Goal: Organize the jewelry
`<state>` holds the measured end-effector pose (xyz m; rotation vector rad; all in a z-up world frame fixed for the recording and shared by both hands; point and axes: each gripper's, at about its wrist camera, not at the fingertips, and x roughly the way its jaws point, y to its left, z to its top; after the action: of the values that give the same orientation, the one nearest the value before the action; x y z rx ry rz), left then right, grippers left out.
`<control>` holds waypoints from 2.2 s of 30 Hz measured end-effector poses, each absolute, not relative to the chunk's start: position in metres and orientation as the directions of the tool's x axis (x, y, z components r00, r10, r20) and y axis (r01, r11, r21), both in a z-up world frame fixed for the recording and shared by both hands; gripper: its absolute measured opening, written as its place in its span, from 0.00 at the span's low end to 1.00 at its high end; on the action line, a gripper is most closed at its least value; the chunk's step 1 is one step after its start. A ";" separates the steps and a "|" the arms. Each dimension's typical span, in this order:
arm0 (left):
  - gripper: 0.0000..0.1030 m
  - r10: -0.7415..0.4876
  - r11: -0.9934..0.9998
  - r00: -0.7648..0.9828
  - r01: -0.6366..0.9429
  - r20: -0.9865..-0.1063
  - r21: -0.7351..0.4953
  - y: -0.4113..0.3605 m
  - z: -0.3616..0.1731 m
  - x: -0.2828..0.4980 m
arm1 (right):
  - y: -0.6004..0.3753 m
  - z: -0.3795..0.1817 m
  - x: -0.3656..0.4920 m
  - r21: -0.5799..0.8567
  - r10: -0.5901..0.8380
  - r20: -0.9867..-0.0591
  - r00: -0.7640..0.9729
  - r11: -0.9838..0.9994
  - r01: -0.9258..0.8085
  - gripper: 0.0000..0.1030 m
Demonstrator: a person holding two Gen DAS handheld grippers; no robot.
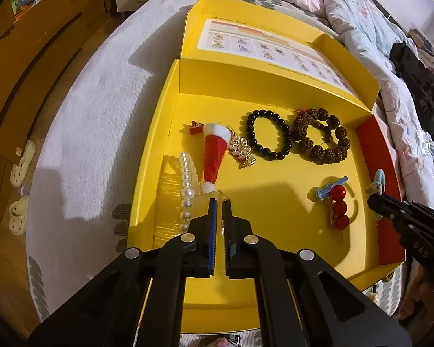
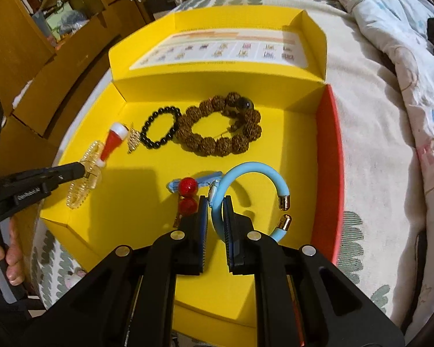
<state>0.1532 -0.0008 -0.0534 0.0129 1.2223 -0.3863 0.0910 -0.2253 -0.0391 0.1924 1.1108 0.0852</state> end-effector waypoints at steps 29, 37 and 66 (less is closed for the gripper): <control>0.03 -0.308 0.933 0.433 0.313 -0.847 -0.179 0.047 0.041 0.036 | -0.324 0.008 -0.024 0.204 0.077 -0.857 0.510 0.959 0.198 0.12; 0.03 -0.198 0.955 0.415 0.287 -0.888 -0.079 0.057 0.014 0.008 | -0.338 -0.020 -0.033 0.176 0.050 -0.888 0.457 0.955 0.238 0.12; 0.03 -0.029 0.972 0.280 0.232 -0.959 0.038 0.046 -0.068 0.019 | -0.350 -0.073 0.014 0.140 0.029 -0.928 0.370 0.950 0.277 0.12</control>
<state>0.0185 0.0455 -0.0675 0.1828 1.2768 -0.1762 0.0138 -0.3505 -0.0734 0.2936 1.1854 -0.1622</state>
